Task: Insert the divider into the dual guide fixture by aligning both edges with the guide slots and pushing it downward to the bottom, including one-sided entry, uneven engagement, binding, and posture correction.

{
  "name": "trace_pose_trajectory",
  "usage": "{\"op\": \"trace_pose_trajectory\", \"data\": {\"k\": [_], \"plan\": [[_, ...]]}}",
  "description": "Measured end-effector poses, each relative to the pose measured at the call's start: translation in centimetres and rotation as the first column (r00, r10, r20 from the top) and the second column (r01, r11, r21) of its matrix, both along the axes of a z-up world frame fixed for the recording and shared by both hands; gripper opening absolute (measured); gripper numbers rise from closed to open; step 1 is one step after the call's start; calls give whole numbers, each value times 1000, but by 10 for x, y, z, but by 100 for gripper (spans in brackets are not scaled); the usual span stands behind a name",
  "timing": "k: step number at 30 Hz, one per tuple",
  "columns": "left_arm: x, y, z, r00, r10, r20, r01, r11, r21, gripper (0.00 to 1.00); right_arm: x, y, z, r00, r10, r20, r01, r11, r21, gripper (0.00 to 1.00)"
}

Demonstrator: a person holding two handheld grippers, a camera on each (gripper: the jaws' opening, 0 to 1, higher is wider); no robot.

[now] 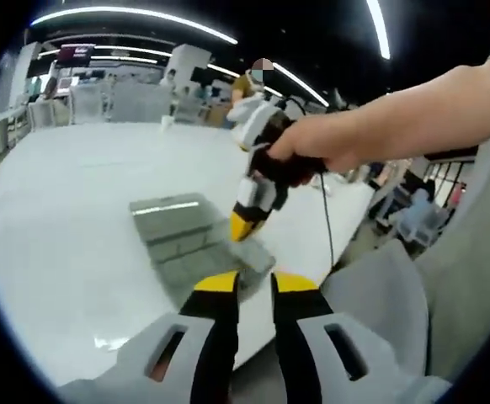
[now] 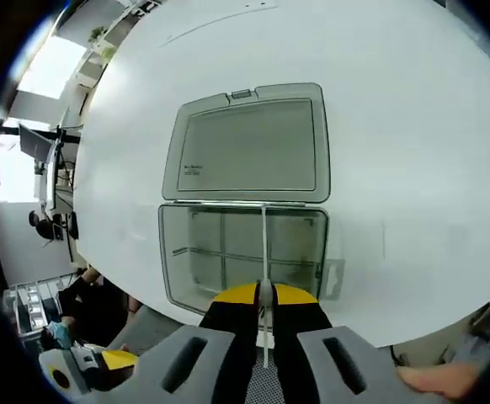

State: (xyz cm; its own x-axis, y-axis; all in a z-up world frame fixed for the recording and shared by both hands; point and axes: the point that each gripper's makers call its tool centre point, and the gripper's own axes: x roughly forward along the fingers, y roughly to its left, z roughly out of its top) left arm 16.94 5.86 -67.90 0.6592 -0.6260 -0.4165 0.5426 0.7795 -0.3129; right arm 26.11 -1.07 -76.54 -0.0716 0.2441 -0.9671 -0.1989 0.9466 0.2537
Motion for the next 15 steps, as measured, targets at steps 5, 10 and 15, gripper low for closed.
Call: {"op": "trace_pose_trajectory", "data": {"k": [5,10,15], "plan": [[0,1,-2,1000,3,11,-3,1000,31,16,-2,2,2,1000,-6,5,6,1000,3,0],[-1,1,-5,1000,5,16,-6,998,62,23,-5,3,6,1000,-4,19,4,1000,4,0],[0,2,-6,1000,3,22,-4,997,77,28,0,2,2,1000,-15,11,15,1000,-1,0]]}}
